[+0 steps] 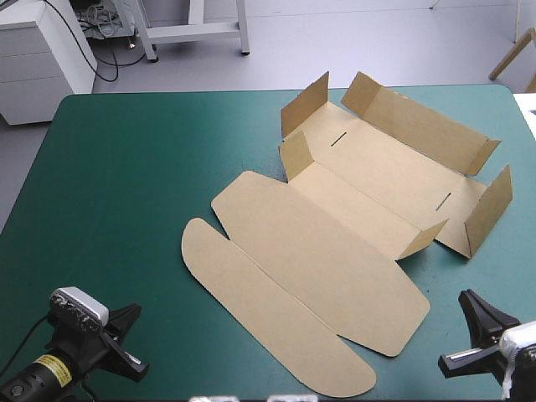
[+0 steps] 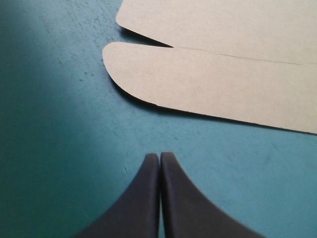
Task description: Fold the box
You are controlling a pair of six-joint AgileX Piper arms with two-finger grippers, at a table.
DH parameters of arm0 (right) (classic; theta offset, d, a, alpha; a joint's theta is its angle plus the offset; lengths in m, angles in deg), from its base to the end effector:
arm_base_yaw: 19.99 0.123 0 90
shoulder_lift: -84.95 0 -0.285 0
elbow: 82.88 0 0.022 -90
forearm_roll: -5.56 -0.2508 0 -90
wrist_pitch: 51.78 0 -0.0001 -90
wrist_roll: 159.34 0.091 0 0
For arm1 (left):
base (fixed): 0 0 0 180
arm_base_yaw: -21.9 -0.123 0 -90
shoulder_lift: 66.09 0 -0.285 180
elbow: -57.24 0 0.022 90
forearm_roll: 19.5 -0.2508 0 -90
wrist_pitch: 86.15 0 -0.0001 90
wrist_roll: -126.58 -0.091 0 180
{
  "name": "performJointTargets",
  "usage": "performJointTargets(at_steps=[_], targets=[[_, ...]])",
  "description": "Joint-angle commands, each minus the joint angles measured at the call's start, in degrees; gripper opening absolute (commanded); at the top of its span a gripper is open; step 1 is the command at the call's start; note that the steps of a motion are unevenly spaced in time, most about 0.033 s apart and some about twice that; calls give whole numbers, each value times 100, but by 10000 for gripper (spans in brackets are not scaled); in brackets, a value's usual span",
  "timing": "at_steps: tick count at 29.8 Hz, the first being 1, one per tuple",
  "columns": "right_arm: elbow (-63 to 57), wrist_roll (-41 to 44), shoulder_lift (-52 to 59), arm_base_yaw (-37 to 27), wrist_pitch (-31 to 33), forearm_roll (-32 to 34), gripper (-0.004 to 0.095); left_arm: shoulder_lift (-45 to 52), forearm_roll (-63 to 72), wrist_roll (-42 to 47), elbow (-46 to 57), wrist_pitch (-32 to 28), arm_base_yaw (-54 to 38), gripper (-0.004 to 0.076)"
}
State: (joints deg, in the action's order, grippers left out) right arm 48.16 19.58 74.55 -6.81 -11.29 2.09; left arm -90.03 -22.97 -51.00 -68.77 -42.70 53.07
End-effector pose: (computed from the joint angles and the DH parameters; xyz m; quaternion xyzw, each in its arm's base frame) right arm 0.0127 0.0066 0.3056 -0.0900 0.7596 0.0975 0.6368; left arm 0.0514 -0.0267 0.2652 0.2251 0.8421 -0.1137 0.4768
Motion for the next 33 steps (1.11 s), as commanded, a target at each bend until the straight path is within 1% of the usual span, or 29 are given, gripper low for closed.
performJointTargets(at_steps=[1, 4, 7, 9, 12, 15, 16, 18, 21, 23, 26, 33], targets=[[174, 806, -552, -12, -321, -102, 16, -407, -550, 27, -678, -114, 12, -10], [243, 909, -1199, -12, 48, -461, 125, -897, -1254, 27, -1276, 429, 12, -10], [390, 834, -1756, -12, -81, -660, 321, -1430, -1965, 27, -1837, 763, 12, -10], [562, 834, -2069, -12, -191, -660, 471, -1775, -2214, 27, -2211, 844, 12, -10], [960, 872, -2430, -12, -191, -660, 682, -2185, -2247, 27, -2640, 855, 12, -10], [1439, 916, -2738, -12, 45, -649, 826, -2493, -2247, 27, -2904, 855, 12, -10], [1590, 916, -2848, -12, 150, -620, 847, -2538, -2247, 27, -2936, 855, 12, -10], [1982, 944, -3076, -12, 493, -499, 851, -2661, -2247, 27, -2982, 845, 12, -10], [2497, 1233, -3398, -12, 1014, -158, 851, -2702, -2247, 27, -2982, 856, 12, -10], [2810, 1571, -3625, -12, 1286, 127, 851, -2712, -2247, 27, -2982, 856, 12, -10], [3128, 1809, -3926, -12, 1516, 385, 851, -2712, -2247, 37, -2982, 867, 12, -10], [3234, 2508, -4568, -12, 1800, 389, 851, -2712, -2247, 178, -2982, 1022, 12, -10]])
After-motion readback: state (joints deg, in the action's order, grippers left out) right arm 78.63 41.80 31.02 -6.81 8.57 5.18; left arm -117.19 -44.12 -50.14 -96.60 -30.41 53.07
